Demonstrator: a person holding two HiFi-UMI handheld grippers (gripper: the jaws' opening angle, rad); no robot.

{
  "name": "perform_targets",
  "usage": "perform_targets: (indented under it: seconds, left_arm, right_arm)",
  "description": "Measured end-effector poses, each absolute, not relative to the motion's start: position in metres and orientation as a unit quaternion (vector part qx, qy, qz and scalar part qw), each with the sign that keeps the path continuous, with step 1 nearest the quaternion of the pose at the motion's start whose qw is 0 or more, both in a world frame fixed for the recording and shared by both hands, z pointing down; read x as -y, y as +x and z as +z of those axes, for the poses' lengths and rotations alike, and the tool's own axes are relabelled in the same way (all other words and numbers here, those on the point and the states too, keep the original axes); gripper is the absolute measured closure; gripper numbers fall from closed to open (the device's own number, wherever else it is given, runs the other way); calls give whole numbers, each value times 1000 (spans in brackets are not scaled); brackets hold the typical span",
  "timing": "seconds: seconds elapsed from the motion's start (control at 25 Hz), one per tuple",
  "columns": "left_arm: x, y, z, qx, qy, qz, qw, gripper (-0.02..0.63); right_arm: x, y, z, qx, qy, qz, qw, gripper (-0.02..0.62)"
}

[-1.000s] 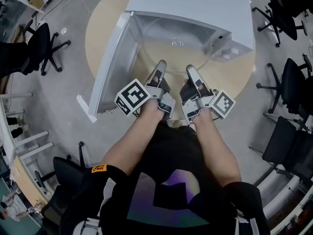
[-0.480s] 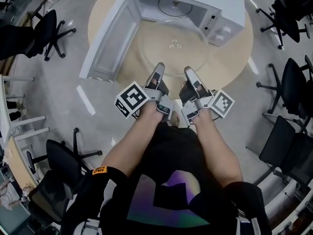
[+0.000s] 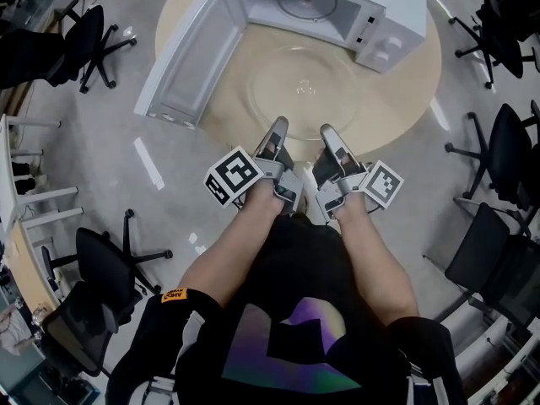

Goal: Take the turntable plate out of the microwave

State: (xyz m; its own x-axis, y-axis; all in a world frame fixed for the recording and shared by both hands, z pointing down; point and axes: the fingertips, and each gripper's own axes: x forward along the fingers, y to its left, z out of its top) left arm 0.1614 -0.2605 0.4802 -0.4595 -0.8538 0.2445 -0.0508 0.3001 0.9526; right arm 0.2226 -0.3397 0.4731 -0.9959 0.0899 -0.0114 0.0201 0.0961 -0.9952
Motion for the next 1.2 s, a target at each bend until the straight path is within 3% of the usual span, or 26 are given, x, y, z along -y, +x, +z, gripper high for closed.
perform_targets:
  seconds: [1.2]
  left_arm:
    - [251, 169, 573, 677, 242, -513, 468, 517]
  right_arm:
    - [333, 223, 562, 724, -18, 681, 110, 523]
